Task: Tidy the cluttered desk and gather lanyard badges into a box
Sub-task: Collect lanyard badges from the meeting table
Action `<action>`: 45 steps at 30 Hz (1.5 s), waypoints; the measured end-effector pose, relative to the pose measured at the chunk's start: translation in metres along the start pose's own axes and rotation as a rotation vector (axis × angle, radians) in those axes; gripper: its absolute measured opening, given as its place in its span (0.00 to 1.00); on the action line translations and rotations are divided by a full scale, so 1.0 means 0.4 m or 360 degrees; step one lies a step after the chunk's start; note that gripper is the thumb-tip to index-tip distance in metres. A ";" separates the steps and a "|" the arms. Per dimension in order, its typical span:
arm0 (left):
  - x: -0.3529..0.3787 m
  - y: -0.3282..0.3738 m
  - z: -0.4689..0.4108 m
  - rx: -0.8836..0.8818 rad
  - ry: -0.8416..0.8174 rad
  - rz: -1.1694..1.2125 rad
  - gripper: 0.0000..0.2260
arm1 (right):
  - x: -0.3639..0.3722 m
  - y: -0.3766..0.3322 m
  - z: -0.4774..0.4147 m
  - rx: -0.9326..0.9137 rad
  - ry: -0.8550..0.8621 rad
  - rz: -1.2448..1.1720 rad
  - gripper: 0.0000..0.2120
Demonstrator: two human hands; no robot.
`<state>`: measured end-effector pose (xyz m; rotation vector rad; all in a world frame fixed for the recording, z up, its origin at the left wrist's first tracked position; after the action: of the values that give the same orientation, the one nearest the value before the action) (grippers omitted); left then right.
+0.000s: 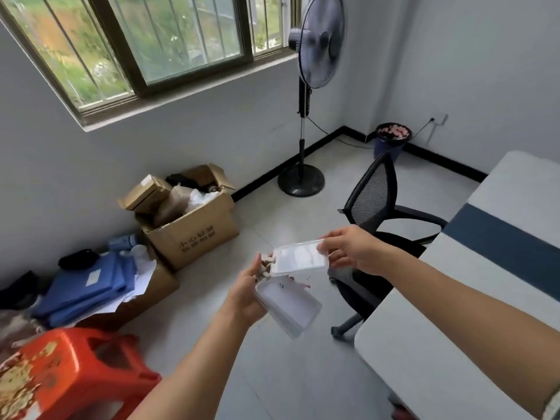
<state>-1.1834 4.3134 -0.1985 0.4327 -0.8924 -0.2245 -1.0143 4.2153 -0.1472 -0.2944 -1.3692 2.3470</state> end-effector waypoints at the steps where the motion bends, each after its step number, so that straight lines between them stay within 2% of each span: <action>1: -0.014 0.032 -0.003 0.0049 0.0013 0.0019 0.15 | 0.019 0.002 -0.014 0.0028 -0.0029 0.0028 0.06; 7: -0.038 0.187 -0.076 0.0223 0.0112 0.0110 0.12 | 0.074 0.020 -0.117 0.0131 -0.0136 0.0218 0.10; 10: -0.027 0.260 -0.160 0.0227 0.0127 0.0058 0.12 | 0.063 0.018 -0.211 0.0116 -0.0106 0.0351 0.19; 12: -0.019 0.316 -0.219 0.0265 0.0144 -0.0004 0.13 | 0.065 0.007 -0.276 0.0157 -0.0223 0.0238 0.21; 15: 0.000 0.412 -0.319 0.0323 0.0185 -0.0080 0.15 | 0.075 -0.033 -0.394 0.0260 -0.0461 -0.0106 0.14; 20: 0.050 0.579 -0.468 0.0402 0.0267 -0.0293 0.12 | 0.025 -0.162 -0.561 0.0283 -0.0450 -0.0286 0.12; 23: 0.089 0.674 -0.558 0.0457 0.0192 -0.0411 0.09 | -0.029 -0.258 -0.655 0.0258 -0.0349 -0.0326 0.09; 26: 0.098 0.748 -0.664 0.0465 0.0227 -0.0508 0.10 | -0.076 -0.324 -0.756 0.0253 -0.0274 -0.0367 0.08; 31: 0.136 0.893 -0.899 0.0414 0.0247 -0.0634 0.11 | -0.166 -0.405 -0.938 0.0262 -0.0209 -0.0413 0.11; 36: 0.255 1.029 -1.134 0.0267 0.0006 -0.0719 0.12 | -0.273 -0.504 -1.095 0.0228 -0.0049 -0.0473 0.09; 39: 0.371 1.090 -1.280 0.0130 -0.0182 -0.0743 0.12 | -0.376 -0.580 -1.163 0.0129 0.0140 -0.0592 0.08; 45: 0.592 1.041 -1.528 -0.0150 -0.0369 -0.0904 0.14 | -0.606 -0.608 -1.198 0.0124 0.0439 -0.0761 0.08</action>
<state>-0.5508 4.7631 -0.1790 0.5737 -0.9650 -0.8481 -0.5591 4.5886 -0.1794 -0.2270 -1.0726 1.8791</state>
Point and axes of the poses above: each hand's wrist, its own z-axis away from the middle knuckle, its own x-axis out of the palm, y = z × x, the point moved 7 cm from there along -z, towards the middle knuckle, and after that the axes turned 4 degrees about -y, right-handed, at the moved point
